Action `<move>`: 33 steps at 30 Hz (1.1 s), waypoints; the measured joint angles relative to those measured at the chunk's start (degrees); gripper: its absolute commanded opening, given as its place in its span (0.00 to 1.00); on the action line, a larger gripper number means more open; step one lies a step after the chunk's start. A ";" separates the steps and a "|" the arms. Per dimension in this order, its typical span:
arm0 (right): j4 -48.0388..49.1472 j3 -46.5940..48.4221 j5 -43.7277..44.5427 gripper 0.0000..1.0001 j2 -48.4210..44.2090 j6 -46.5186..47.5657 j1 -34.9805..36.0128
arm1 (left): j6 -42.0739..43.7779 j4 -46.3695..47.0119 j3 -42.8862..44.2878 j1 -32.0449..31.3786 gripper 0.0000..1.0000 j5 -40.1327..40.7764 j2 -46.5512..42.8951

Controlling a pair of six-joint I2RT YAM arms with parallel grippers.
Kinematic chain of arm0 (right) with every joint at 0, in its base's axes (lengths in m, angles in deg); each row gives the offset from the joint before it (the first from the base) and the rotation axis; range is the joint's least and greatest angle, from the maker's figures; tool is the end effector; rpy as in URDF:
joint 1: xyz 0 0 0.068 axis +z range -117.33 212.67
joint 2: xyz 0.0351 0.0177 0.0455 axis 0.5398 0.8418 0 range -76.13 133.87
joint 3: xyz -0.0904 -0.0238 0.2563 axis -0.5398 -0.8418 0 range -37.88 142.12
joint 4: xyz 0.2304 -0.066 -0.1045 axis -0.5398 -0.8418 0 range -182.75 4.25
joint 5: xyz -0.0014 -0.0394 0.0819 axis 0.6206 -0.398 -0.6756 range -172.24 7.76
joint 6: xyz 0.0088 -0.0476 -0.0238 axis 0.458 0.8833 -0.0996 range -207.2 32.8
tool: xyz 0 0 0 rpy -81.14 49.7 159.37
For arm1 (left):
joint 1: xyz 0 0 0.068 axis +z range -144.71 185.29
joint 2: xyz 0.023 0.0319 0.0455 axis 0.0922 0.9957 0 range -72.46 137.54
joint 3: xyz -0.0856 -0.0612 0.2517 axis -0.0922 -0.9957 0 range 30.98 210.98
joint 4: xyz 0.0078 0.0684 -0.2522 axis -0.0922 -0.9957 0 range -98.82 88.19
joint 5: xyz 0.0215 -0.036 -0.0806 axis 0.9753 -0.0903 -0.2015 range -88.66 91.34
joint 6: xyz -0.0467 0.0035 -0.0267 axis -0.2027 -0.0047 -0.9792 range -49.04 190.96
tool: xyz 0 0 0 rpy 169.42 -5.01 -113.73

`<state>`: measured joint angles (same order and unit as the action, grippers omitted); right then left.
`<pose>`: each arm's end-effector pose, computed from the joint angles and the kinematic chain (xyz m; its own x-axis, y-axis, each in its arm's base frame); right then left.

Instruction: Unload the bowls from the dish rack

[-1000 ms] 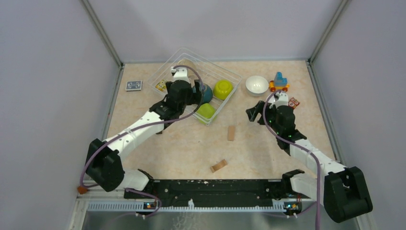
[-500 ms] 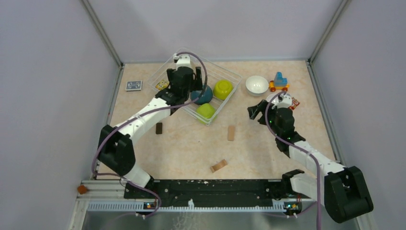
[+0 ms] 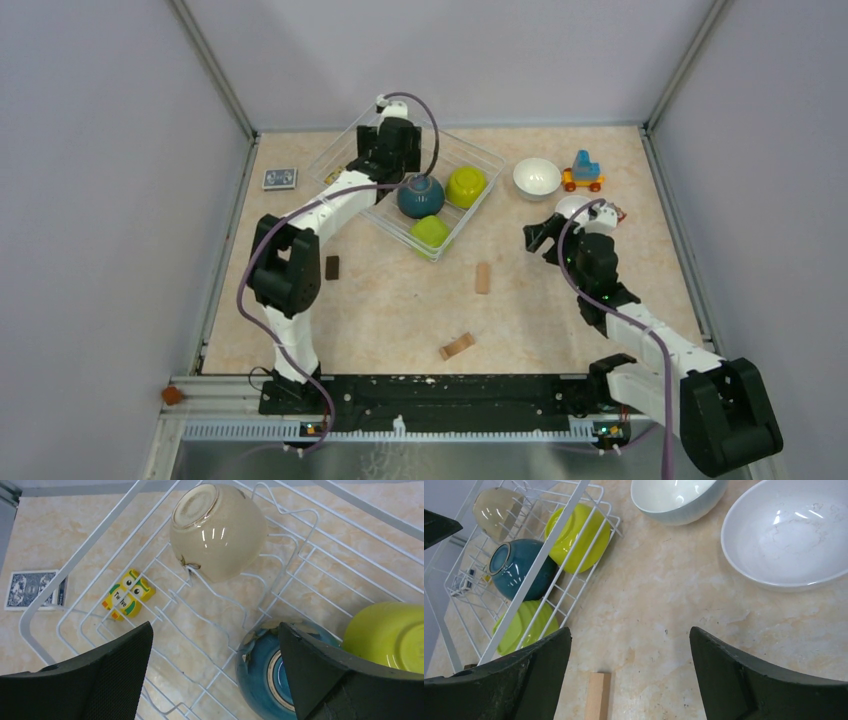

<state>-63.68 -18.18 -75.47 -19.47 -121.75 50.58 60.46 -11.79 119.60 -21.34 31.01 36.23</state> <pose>0.2035 0.0613 0.2067 -0.3132 0.4907 -0.8131 -0.0236 0.8519 0.5231 0.4066 -0.1841 0.2834 -0.4412 0.0441 -0.8963 -0.0752 0.9935 0.0859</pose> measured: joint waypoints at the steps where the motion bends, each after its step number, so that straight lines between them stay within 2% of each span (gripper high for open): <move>1: 0.26 -0.26 0.09 0.87 0.00 0.02 -0.02 | 0.28 -0.09 0.79 0.02 0.99 -0.02 0.72; 9: 1.75 -1.29 0.48 0.87 -0.04 0.55 0.00 | 6.91 -0.39 11.04 -0.02 0.99 -0.24 8.46; 20: 2.73 -1.44 1.11 0.87 -0.02 1.09 0.00 | 20.94 -8.26 27.52 1.49 0.99 -6.56 19.28; 33: 3.76 -1.73 1.68 0.87 0.72 1.55 0.04 | 26.29 -11.54 32.24 4.44 0.99 -8.35 26.27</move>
<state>-59.92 -19.91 -73.79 -18.75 -120.20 50.63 86.75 -23.33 151.84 -16.91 22.66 62.50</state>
